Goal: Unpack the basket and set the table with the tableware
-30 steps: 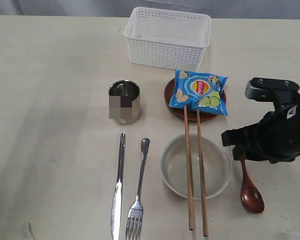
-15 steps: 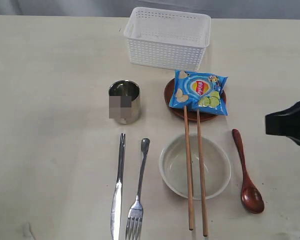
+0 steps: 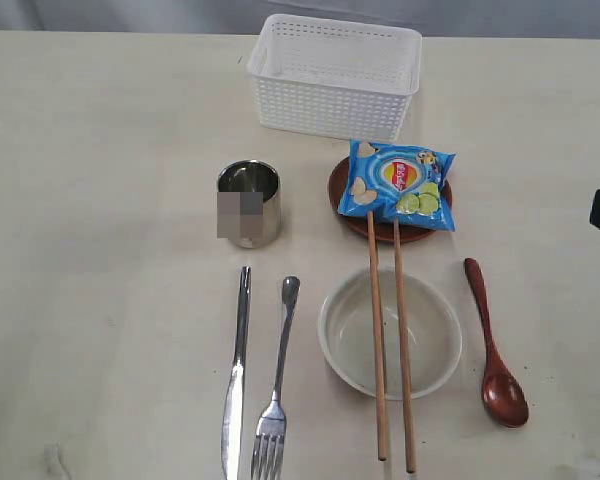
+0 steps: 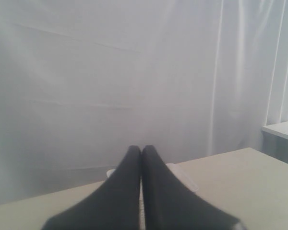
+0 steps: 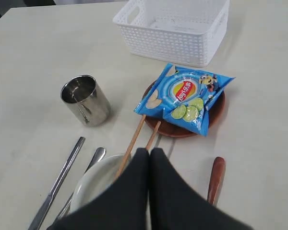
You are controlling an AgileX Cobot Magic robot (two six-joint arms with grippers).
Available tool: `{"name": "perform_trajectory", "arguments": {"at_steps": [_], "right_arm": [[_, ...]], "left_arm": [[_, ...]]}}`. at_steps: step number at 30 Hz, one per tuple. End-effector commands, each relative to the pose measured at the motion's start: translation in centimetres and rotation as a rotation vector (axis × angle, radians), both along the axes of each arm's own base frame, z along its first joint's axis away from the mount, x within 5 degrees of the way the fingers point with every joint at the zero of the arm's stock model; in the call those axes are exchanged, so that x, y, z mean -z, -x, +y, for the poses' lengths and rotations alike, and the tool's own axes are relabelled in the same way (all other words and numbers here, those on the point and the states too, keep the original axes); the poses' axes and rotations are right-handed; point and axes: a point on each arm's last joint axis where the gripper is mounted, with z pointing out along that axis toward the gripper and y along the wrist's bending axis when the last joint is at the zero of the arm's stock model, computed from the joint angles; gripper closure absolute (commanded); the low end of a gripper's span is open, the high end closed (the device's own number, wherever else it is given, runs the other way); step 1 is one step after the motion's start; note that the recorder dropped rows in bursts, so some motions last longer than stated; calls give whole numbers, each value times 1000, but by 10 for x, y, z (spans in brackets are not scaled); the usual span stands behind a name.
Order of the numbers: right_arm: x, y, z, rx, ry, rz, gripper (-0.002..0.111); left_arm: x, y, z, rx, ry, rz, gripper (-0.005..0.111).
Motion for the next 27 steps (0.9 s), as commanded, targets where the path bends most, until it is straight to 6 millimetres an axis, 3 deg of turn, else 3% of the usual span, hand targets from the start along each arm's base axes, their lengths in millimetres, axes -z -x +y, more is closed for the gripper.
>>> {"name": "perform_trajectory", "arguments": {"at_steps": [1,9,13,21,27], "right_arm": [[-2,1,-1,-6,14,-22,108],[-3,2,-1,-3,13,-27,108],[-5,1,-11,59,66,-199,108],[40,19,-25,197,-34,-569,108],[69,27,-27,209,-52,-617,108]], "left_arm": [[0,1,0,5,2,-7,107],[0,1,0,5,2,-7,107],[0,1,0,5,2,-7,107],[0,1,0,5,2,-7,107],[0,1,0,2,-14,-15,107]]}}
